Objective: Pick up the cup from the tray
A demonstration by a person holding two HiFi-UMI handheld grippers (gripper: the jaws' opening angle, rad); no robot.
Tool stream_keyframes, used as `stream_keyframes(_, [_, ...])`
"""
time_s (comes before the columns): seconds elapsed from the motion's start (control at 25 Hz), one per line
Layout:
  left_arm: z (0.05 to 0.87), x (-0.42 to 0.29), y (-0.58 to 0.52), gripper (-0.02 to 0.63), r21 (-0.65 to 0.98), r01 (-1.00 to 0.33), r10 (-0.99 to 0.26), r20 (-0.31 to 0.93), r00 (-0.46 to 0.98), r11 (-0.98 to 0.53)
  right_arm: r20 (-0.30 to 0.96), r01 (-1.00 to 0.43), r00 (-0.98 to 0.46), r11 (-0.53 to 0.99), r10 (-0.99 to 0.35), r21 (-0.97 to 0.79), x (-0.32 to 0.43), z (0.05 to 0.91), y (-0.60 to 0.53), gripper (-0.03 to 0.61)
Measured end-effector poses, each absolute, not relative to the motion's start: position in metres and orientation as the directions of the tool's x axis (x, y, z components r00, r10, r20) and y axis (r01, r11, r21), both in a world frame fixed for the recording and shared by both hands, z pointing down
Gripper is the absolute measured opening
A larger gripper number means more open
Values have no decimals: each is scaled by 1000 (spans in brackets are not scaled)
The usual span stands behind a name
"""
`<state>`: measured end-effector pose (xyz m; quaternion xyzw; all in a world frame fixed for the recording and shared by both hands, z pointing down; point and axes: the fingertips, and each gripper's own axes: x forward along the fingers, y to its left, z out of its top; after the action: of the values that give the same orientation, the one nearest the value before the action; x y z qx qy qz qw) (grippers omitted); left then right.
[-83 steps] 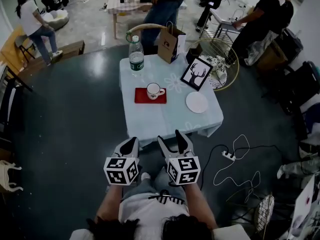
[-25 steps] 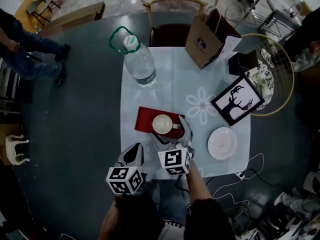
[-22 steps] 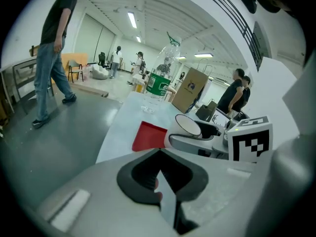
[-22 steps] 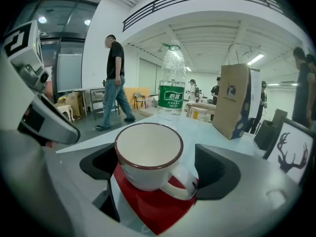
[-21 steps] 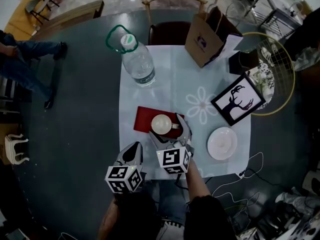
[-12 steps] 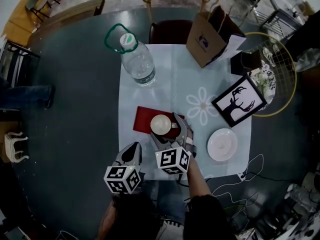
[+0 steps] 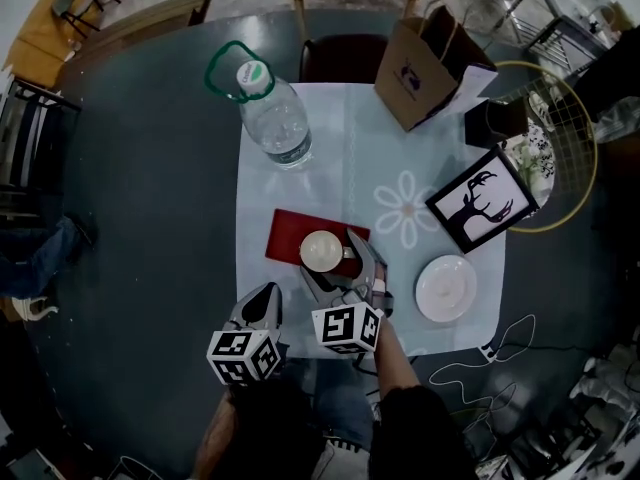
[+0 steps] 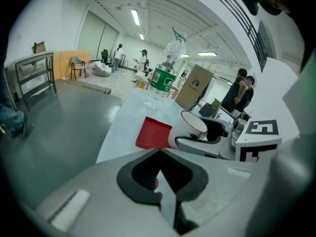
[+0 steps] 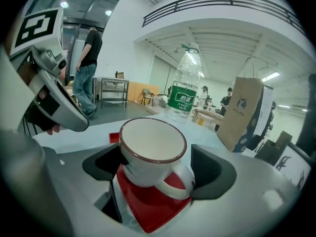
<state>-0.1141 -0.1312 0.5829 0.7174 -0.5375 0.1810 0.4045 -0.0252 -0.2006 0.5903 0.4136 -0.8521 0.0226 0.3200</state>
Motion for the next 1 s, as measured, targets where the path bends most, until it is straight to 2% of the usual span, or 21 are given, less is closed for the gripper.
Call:
stream_keyframes(0.08, [585, -114, -129, 0, 385, -918, -625, 694, 359, -100, 547, -724, -457, 650, -702, 230, -25, 586, -198, 458])
stream_keyframes(0.2, [586, -114, -126, 0, 381, -919, -622, 697, 357, -100, 511, -746, -450, 623, -732, 235, -25, 579, -196, 342])
stream_keyframes(0.4, [582, -113, -122, 0, 375, -922, -616, 706, 349, -92, 505, -742, -455, 626, -733, 240, -23, 578, -191, 225])
stream_keyframes(0.48, [581, -112, -120, 0, 374, -923, -609, 713, 347, -88, 517, -738, -469, 640, -716, 215, -24, 584, -189, 207])
stream_keyframes(0.56, [581, -111, -119, 0, 374, -923, -606, 715, 349, -91, 527, -735, -496, 657, -690, 169, -28, 587, -189, 242])
stream_keyframes(0.64, [583, -111, -118, 0, 371, -923, -606, 714, 352, -98, 527, -731, -525, 671, -669, 124, -34, 588, -193, 334])
stream_keyframes(0.72, [588, -113, -117, 0, 368, -923, -608, 711, 354, -108, 523, -736, -530, 668, -668, 109, -38, 588, -202, 351])
stream_keyframes(0.84, [592, -115, -117, 0, 363, -925, -603, 716, 352, -110, 518, -746, -507, 652, -688, 137, -43, 589, -214, 436])
stream_keyframes(1.0, [593, -118, -118, 0, 369, -924, -601, 717, 353, -102, 492, -761, -494, 630, -717, 153, -51, 589, -225, 434])
